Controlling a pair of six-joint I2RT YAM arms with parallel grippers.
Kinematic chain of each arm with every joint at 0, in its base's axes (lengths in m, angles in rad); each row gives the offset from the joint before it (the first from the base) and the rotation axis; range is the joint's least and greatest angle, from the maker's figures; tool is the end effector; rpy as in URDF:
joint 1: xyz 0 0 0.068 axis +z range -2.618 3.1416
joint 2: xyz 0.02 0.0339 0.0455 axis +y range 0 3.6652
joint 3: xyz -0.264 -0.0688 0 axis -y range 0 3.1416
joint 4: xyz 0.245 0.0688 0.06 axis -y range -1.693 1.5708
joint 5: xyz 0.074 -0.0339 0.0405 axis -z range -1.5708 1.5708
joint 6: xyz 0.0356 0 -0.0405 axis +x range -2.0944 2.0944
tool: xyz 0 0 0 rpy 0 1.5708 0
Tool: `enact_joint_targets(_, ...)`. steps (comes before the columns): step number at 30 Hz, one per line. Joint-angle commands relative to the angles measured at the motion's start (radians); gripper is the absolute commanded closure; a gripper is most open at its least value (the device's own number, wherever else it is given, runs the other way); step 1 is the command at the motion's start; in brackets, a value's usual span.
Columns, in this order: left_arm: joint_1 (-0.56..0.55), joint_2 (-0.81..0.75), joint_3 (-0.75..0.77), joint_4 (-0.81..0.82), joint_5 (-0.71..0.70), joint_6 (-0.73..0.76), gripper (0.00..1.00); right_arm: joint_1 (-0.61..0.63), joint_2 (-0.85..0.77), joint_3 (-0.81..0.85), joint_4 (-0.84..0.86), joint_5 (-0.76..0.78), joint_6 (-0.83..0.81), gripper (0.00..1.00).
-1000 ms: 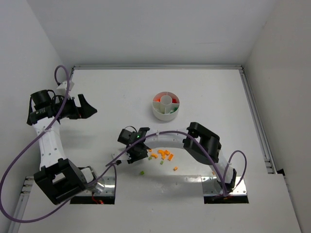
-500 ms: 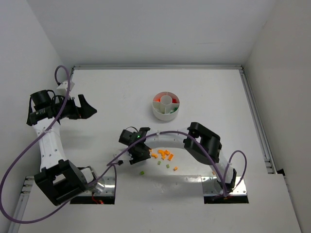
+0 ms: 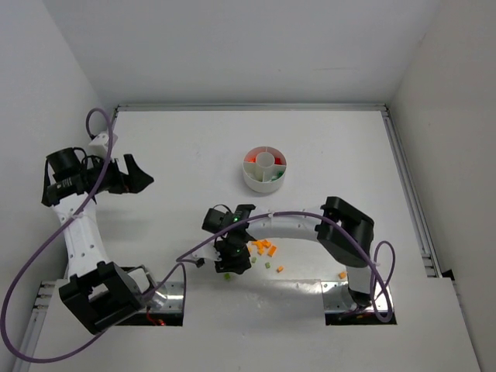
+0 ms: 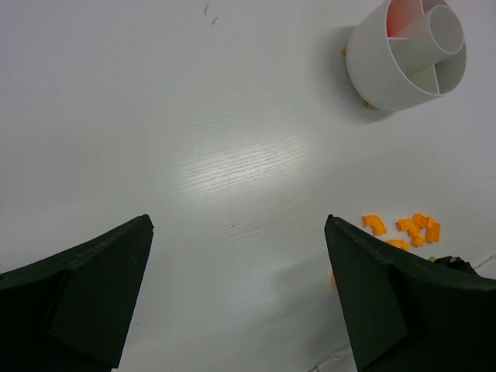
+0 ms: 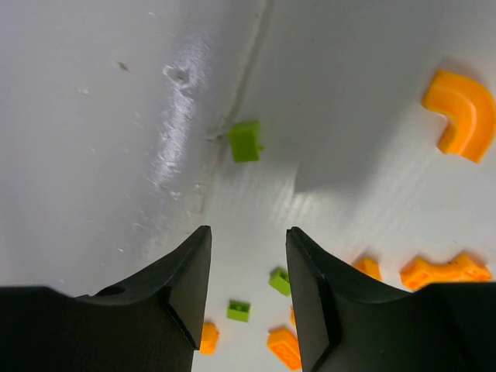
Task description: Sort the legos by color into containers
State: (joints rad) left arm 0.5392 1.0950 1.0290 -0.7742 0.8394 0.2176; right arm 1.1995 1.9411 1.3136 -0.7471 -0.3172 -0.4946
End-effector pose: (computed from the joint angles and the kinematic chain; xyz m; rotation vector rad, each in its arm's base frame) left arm 0.1962 0.0865 0.3191 0.0177 2.1454 -0.5781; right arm 0.1239 0.3489 0.1586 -2.2926 1.9626 0.5555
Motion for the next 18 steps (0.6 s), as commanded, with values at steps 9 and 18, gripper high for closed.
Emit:
enact_joint_targets(9,0.051,0.026,0.017,-0.034,0.058,0.006,0.01,0.035,-0.022,-0.066,0.244,-0.082,0.113,0.58)
enact_joint_targets(18,0.061,0.036,0.017,-0.054,0.038,0.045,0.01,0.063,0.013,-0.056,0.270,-0.059,0.113,0.58)
